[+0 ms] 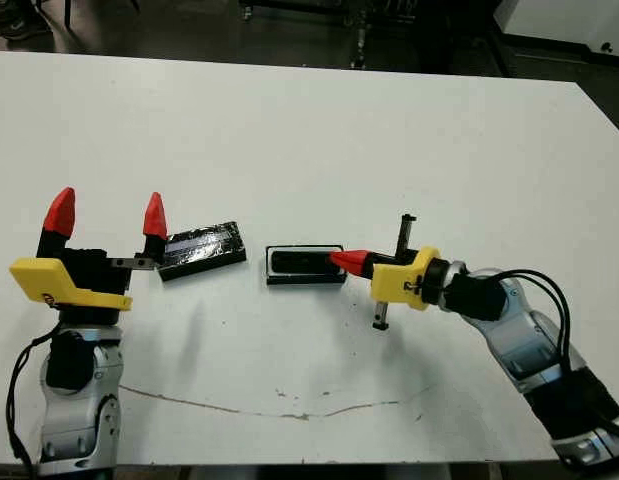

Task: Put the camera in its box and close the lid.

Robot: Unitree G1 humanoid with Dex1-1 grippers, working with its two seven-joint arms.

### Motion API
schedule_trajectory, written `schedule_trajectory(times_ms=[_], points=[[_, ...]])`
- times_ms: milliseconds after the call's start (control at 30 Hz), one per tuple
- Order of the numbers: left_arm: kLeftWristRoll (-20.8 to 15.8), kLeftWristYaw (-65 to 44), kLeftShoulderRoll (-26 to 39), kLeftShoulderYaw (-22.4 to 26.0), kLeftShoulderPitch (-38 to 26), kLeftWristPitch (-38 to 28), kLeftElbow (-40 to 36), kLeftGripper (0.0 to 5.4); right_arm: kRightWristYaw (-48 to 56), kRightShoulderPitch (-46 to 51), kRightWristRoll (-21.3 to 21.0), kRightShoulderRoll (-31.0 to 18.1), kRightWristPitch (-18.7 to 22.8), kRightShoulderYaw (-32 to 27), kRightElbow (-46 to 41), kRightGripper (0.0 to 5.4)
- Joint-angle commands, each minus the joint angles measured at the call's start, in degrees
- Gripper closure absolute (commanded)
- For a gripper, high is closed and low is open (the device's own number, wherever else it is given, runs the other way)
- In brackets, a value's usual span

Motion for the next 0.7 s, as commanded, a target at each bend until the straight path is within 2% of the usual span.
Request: schedule_trajectory(times_ms=[33,133,233,333,700], points=[[-0.1,0.0,-0.2,-0.3,0.0,0.6,0.4,0.0,1.4,1.4,-1.5,-1.0,1.0,1.5,1.4,5.39],[0.0,-0.1,-0.1,-0.2,-0.3,0.0,0.7,0.0,0.5,0.7,-3.3,-0.2,0.3,2.7,2.8,5.39],[-0.1,0.2,-0.3,-0.1,-0.3,0.1,0.6,0.0,-1.1,-0.5,-5.8,0.3,-2.6,4.3,4.9,5.39],[0.0,0.2,-0.2,-0.1,-0.2,0.2,0.3,0.0,-2.0,-1.5,-7.1,1.1,-3.6,5.4,6.7,5.39],[-0.5,-0.2,-0.2,-0.2,0.1,0.2,0.2,0.0,-4.0,-4.3,-8.2,3.8,-5.8,6.8,13.4,5.39]])
